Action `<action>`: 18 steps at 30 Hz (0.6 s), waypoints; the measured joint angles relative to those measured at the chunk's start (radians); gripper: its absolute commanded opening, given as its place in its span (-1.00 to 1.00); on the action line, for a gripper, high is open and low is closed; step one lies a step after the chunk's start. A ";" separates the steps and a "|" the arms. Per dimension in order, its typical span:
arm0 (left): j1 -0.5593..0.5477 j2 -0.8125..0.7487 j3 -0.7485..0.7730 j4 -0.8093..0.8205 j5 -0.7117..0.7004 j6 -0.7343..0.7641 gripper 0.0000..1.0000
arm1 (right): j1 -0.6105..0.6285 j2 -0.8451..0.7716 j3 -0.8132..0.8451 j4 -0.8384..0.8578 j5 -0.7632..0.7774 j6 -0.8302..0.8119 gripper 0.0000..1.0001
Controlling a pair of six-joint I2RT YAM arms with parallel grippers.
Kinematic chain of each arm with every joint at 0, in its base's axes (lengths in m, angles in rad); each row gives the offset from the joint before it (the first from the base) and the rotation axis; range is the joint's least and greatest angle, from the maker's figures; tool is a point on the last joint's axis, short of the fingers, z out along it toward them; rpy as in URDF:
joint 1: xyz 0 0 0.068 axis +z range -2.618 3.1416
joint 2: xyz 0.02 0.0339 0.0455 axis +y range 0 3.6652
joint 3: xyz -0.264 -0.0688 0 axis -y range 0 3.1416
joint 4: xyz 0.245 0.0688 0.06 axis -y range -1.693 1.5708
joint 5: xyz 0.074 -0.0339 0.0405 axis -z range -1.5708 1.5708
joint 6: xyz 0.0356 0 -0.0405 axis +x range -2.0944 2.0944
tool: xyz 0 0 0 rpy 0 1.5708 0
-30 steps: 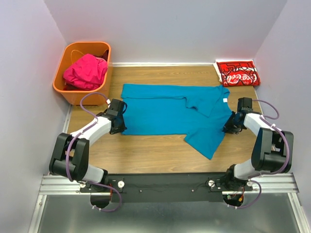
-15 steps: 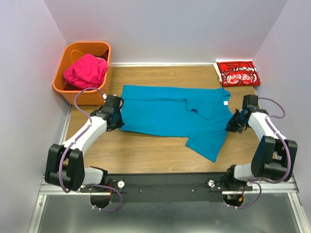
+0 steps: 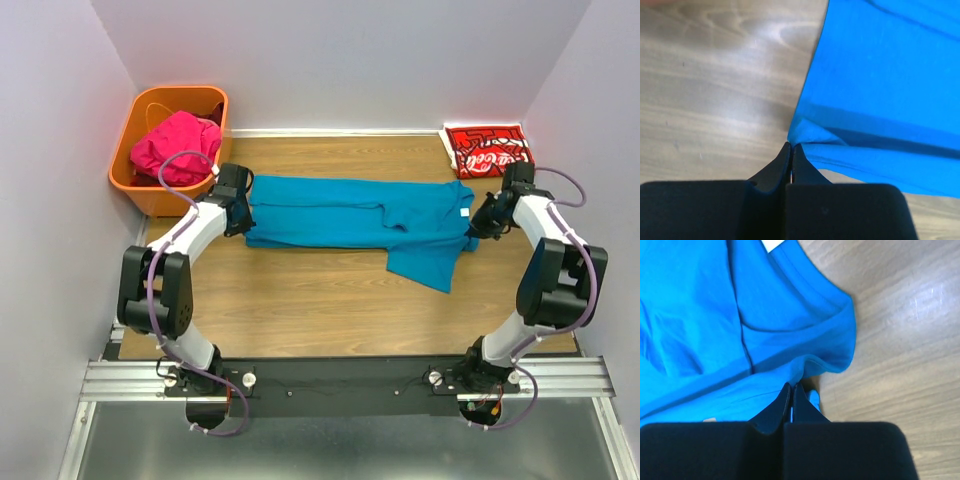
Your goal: Fold and stack the t-shirts
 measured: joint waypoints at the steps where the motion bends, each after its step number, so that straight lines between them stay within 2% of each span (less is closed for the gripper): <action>1: 0.004 0.021 0.020 0.001 0.000 0.003 -1.00 | 0.000 0.018 0.014 -0.002 0.000 0.000 -0.99; 10: 0.020 0.155 0.176 0.025 0.000 0.022 -1.00 | 0.000 0.161 0.162 -0.002 -0.005 0.004 -0.99; 18: 0.020 0.259 0.216 0.041 0.000 0.027 -1.00 | 0.000 0.262 0.244 0.001 -0.018 0.009 -0.99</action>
